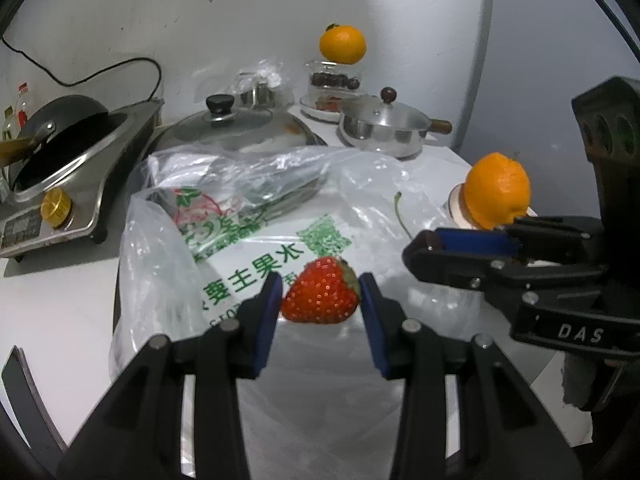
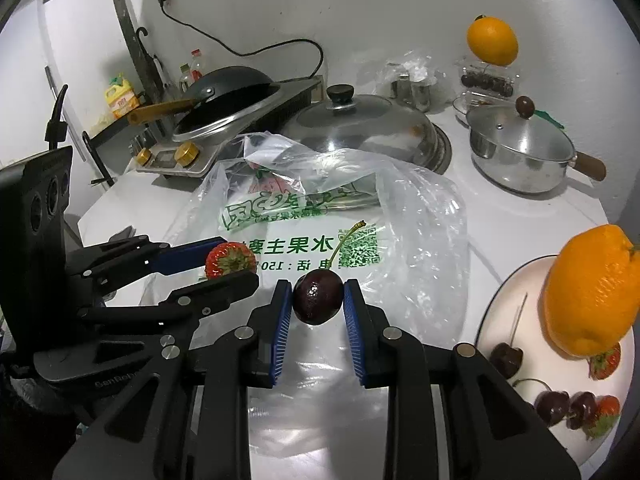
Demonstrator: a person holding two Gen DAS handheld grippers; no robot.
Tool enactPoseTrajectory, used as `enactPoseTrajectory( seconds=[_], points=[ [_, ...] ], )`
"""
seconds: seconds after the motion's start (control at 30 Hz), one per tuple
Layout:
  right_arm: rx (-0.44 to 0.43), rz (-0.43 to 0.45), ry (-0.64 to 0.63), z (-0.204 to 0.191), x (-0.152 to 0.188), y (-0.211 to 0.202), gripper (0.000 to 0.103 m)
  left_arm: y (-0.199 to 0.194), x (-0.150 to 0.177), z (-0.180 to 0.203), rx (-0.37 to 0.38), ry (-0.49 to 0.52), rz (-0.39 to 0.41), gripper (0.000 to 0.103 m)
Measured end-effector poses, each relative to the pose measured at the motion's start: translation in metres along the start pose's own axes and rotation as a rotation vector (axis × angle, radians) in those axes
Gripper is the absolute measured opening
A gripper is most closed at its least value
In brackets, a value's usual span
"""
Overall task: Organize fruits
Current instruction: 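Lift the cherry with the right gripper while the left gripper lifts the strawberry, then carry the cherry with the right gripper over the plate while the left gripper carries the strawberry there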
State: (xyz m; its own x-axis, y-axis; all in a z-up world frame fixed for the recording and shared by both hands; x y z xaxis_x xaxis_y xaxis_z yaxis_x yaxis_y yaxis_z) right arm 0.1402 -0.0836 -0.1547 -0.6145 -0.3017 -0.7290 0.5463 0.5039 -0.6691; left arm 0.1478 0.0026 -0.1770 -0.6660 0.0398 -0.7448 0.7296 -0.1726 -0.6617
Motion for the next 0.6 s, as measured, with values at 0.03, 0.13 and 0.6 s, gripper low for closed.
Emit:
enactPoseTrajectory(
  seconds=[0.03, 0.13, 0.6],
  points=[
    [0.001, 0.003, 0.002, 0.001, 0.001, -0.002, 0.028, -0.001, 0.0, 0.001, 0.001, 0.001, 0.001, 0.04],
    [0.006, 0.009, 0.009, 0.003, 0.004, -0.009, 0.028, -0.004, -0.001, 0.007, 0.002, 0.007, 0.005, 0.04],
    [0.02, 0.049, 0.041, 0.022, 0.015, -0.041, 0.028, -0.013, -0.005, 0.038, 0.01, 0.049, 0.013, 0.04]
  ],
)
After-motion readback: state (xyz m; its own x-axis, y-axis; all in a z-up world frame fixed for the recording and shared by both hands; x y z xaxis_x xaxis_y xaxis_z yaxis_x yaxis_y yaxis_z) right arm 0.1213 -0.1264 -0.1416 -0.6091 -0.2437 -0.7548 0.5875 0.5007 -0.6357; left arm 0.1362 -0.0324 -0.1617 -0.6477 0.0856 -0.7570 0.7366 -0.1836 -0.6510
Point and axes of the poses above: each gripper's, at about its wrist camera, not at the fingertips, and y roughly the way its jaws point, z to its right, x to its underside, the point moved 4 cm from there along y, roughly the way its jaws point, and after that the axes turned 1 degree about y, right-handed, at the moved point
